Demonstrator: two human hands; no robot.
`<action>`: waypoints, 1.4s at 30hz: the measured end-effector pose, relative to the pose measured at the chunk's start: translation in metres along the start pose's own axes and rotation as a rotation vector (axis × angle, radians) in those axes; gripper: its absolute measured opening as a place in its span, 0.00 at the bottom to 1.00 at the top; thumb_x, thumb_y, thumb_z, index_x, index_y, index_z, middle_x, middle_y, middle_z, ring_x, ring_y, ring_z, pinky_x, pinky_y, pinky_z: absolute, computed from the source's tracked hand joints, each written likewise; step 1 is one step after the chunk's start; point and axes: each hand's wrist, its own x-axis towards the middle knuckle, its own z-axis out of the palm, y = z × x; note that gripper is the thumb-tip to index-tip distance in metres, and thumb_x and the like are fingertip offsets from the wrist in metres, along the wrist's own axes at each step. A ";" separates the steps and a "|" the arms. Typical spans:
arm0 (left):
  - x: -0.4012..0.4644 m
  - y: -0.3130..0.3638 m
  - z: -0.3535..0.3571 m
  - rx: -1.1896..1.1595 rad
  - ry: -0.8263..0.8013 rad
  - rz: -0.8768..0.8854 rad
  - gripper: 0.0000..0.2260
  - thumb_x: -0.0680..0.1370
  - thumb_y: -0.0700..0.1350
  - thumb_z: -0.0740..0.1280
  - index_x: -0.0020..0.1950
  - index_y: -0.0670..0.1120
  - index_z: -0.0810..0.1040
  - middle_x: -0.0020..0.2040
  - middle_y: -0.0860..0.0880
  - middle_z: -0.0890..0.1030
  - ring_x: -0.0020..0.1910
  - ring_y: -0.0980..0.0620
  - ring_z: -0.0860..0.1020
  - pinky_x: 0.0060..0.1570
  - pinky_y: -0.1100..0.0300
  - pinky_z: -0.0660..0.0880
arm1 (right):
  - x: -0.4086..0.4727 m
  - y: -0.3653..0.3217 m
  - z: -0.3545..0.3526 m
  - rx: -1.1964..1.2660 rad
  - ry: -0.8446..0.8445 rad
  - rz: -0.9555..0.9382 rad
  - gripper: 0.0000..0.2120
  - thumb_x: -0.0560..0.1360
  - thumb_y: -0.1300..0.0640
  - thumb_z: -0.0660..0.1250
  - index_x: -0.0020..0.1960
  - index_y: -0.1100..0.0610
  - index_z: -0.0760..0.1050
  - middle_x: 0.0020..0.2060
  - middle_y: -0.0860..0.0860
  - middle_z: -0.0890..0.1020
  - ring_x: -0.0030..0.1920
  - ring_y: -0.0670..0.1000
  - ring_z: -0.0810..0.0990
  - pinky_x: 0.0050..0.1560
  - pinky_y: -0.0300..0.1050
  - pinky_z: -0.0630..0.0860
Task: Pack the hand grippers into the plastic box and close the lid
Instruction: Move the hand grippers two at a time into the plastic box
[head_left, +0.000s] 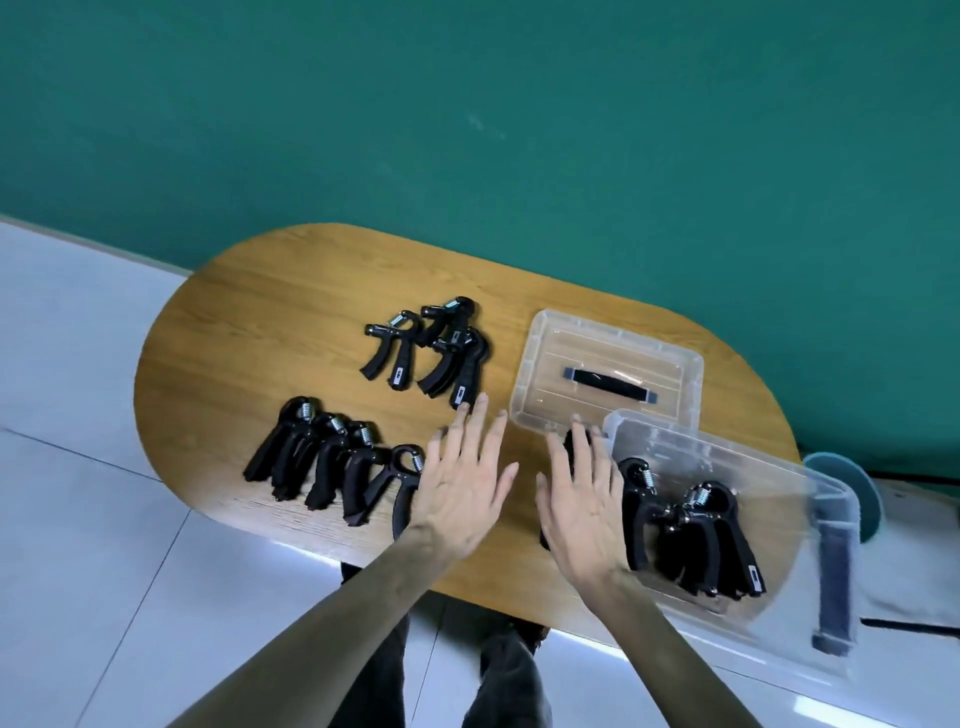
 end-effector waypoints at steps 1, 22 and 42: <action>-0.002 -0.017 -0.002 -0.002 0.002 -0.013 0.30 0.84 0.60 0.41 0.82 0.46 0.45 0.82 0.43 0.42 0.81 0.43 0.48 0.75 0.43 0.57 | 0.005 -0.016 0.002 -0.007 -0.007 -0.006 0.26 0.82 0.52 0.59 0.78 0.55 0.60 0.79 0.60 0.60 0.77 0.62 0.59 0.72 0.63 0.65; 0.003 -0.288 0.072 -0.057 -0.088 -0.248 0.32 0.84 0.60 0.41 0.82 0.42 0.50 0.81 0.39 0.54 0.78 0.40 0.61 0.71 0.41 0.67 | 0.181 -0.184 0.081 -0.131 -0.120 -0.147 0.27 0.83 0.49 0.56 0.79 0.56 0.56 0.79 0.62 0.56 0.77 0.65 0.59 0.70 0.66 0.65; 0.028 -0.311 0.127 -0.247 -0.030 -0.283 0.35 0.81 0.69 0.37 0.81 0.51 0.32 0.81 0.46 0.32 0.81 0.42 0.42 0.78 0.38 0.49 | 0.262 -0.177 0.135 -0.229 -0.146 -0.063 0.30 0.83 0.38 0.44 0.80 0.51 0.48 0.81 0.57 0.44 0.80 0.64 0.46 0.76 0.66 0.52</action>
